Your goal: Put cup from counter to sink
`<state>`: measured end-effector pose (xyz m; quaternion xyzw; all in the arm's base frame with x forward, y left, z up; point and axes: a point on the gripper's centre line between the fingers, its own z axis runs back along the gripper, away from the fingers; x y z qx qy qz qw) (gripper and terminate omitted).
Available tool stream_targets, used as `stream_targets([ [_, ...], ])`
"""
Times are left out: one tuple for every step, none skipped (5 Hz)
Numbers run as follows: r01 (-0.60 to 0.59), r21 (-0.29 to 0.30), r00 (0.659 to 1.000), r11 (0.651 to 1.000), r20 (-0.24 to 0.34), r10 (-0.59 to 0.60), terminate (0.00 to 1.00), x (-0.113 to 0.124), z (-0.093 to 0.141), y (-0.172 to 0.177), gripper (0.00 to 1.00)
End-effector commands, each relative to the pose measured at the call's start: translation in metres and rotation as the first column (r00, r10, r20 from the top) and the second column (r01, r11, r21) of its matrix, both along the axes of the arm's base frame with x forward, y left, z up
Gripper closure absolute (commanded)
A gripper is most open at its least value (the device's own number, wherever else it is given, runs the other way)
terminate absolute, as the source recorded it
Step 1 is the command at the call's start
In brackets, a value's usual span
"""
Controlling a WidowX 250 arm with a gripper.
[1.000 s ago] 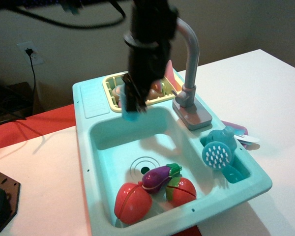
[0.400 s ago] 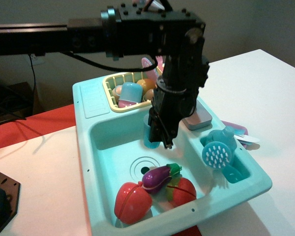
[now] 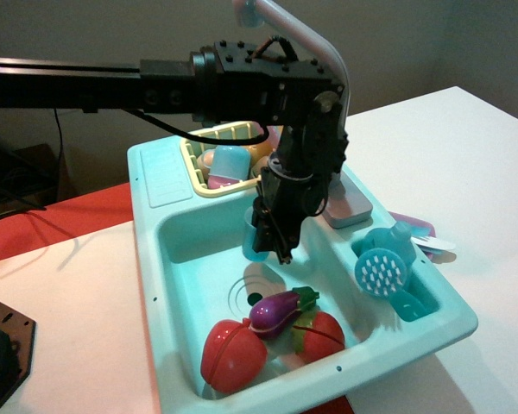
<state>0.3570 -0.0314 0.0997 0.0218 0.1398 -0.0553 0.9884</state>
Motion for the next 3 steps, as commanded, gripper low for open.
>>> stream_targets([
  [-0.046,0.035,0.998,0.998,0.044,0.044,0.0,-0.005,0.027,0.007,0.0],
  [-0.053,0.033,0.998,0.998,0.042,0.051,0.0,-0.012,0.037,0.009,0.0],
  [-0.049,0.039,0.997,0.998,0.056,0.047,0.0,-0.023,0.06,0.016,0.0],
])
